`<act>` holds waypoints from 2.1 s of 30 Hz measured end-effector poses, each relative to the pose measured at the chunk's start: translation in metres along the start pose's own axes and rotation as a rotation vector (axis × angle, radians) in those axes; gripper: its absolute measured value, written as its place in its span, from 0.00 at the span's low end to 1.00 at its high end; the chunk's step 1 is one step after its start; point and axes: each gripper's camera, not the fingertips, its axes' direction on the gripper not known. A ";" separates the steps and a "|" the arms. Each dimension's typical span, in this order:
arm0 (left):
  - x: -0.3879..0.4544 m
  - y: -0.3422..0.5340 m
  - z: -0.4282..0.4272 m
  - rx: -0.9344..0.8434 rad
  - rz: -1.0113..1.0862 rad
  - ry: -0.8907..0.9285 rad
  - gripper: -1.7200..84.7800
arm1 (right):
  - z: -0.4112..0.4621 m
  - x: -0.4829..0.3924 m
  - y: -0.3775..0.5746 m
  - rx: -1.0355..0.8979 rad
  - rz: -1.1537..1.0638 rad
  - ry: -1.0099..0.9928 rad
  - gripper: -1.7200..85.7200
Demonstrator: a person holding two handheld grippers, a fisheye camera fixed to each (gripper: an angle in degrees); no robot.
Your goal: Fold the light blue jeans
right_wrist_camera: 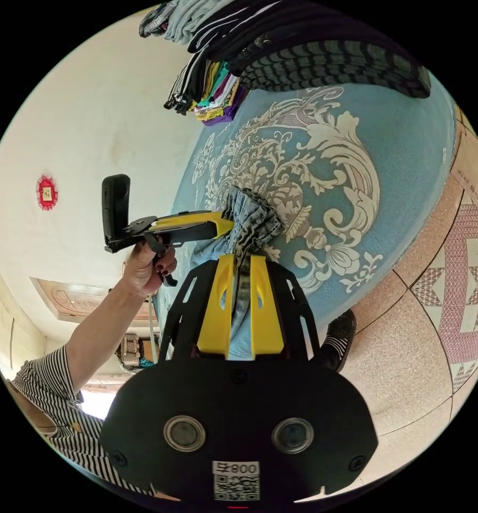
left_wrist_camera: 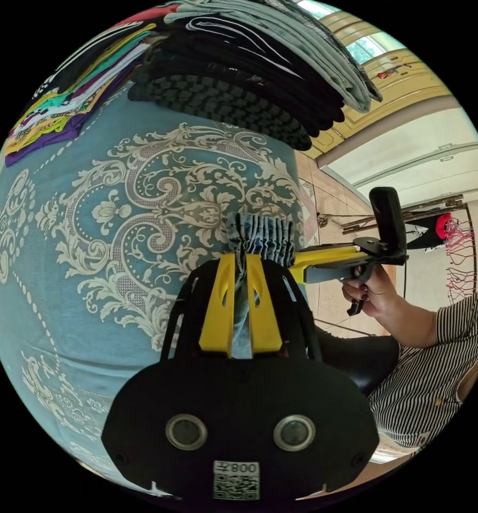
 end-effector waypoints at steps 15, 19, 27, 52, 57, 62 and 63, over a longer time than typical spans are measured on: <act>0.052 0.111 -0.129 0.284 0.031 -0.040 0.06 | -0.041 -0.106 0.037 0.055 -0.239 -0.103 0.06; 0.066 0.178 -0.178 0.361 0.018 -0.075 0.06 | -0.036 -0.167 0.057 0.022 -0.377 -0.099 0.07; 0.088 0.305 -0.244 0.396 0.007 -0.162 0.06 | -0.005 -0.274 0.105 -0.086 -0.575 -0.092 0.06; -0.030 0.653 -0.269 0.335 -0.525 0.033 0.07 | 0.236 -0.455 0.184 -0.612 -0.764 0.088 0.07; -0.030 0.721 -0.273 0.354 -0.696 0.035 0.07 | 0.272 -0.480 0.204 -0.703 -0.871 0.168 0.08; -0.013 0.781 -0.284 0.494 -0.831 0.075 0.09 | 0.288 -0.505 0.222 -0.733 -0.971 0.208 0.10; -0.008 0.791 -0.286 0.540 -0.856 0.108 0.11 | 0.288 -0.508 0.223 -0.734 -0.975 0.206 0.10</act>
